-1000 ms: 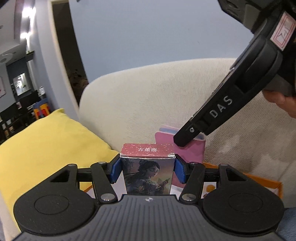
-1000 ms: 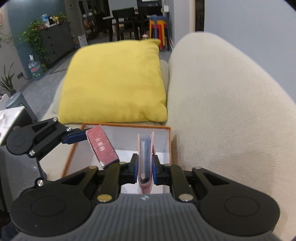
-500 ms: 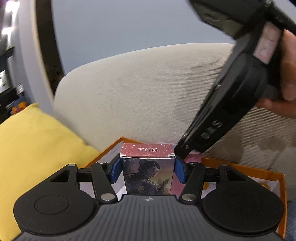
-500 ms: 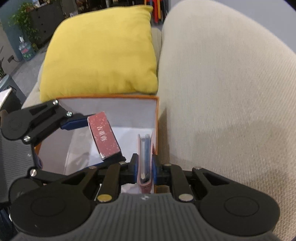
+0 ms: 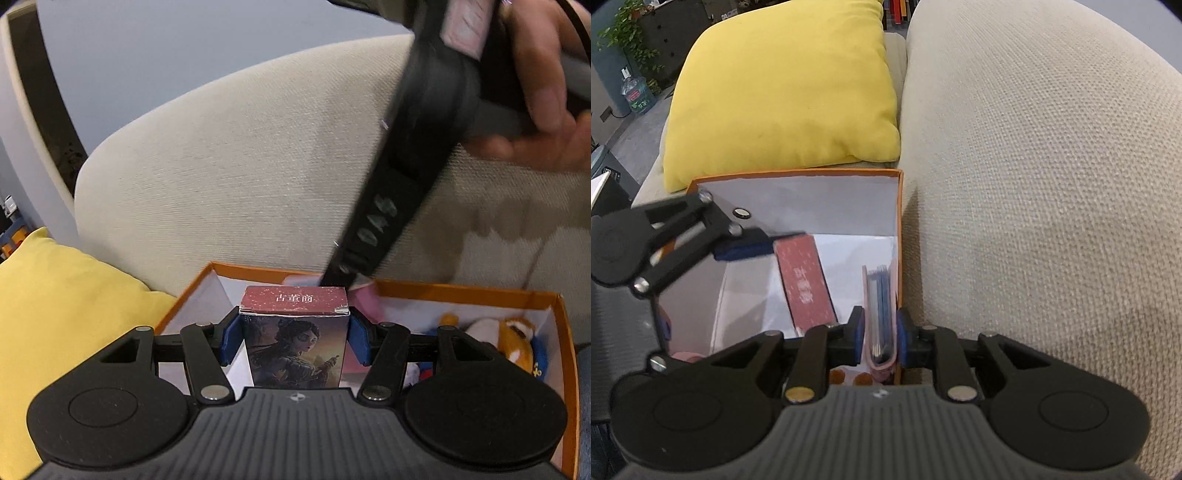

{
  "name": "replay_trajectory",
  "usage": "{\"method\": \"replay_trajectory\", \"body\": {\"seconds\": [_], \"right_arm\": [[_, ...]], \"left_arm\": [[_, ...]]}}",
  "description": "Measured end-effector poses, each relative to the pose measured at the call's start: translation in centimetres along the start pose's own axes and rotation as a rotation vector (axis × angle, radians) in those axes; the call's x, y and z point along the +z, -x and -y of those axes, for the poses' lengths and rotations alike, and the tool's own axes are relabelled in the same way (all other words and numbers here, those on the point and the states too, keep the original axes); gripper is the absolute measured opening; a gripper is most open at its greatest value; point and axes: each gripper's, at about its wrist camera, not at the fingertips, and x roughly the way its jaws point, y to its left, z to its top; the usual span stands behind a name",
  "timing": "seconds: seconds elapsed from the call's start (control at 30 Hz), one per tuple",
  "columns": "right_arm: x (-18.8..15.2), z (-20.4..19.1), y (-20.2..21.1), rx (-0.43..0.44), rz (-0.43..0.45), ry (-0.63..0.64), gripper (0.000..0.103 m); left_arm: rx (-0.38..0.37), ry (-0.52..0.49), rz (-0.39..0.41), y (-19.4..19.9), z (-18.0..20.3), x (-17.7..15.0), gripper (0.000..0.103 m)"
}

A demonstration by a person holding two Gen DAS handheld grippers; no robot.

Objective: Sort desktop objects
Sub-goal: 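Lower the pink wallet into the box with the right tool while left carries the card box, then lower the illustrated card box into the orange box with the left tool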

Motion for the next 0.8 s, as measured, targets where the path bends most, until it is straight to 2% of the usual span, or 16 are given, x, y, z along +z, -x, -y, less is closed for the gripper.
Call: {"method": "replay_trajectory", "body": {"seconds": [0.27,0.4,0.63,0.7,0.73,0.8], "right_arm": [[0.3,0.0,3.0,0.067,0.067,0.008,0.021],[0.1,-0.6,3.5,0.162,0.067,0.032,0.033],[0.6,-1.3,-0.2,0.193,0.015,0.057,0.033],[0.3,-1.3,-0.2,0.204,0.005,0.060,0.033],[0.0,-1.4,-0.1,0.209,0.001,0.060,0.028],[-0.1,-1.6,-0.3,0.217,0.005,0.063,0.026]], "left_arm": [[0.000,-0.024,-0.049,-1.4,0.0,-0.7,0.067],[-0.010,-0.013,-0.045,-1.9,-0.4,-1.1,0.067],[-0.022,-0.043,0.005,-1.4,-0.5,-1.6,0.067],[-0.022,-0.055,0.014,-1.3,-0.7,-1.8,0.067],[-0.023,-0.058,0.013,-1.3,-0.7,-1.8,0.067],[-0.023,-0.064,0.005,-1.4,-0.9,-2.1,0.067]]}}
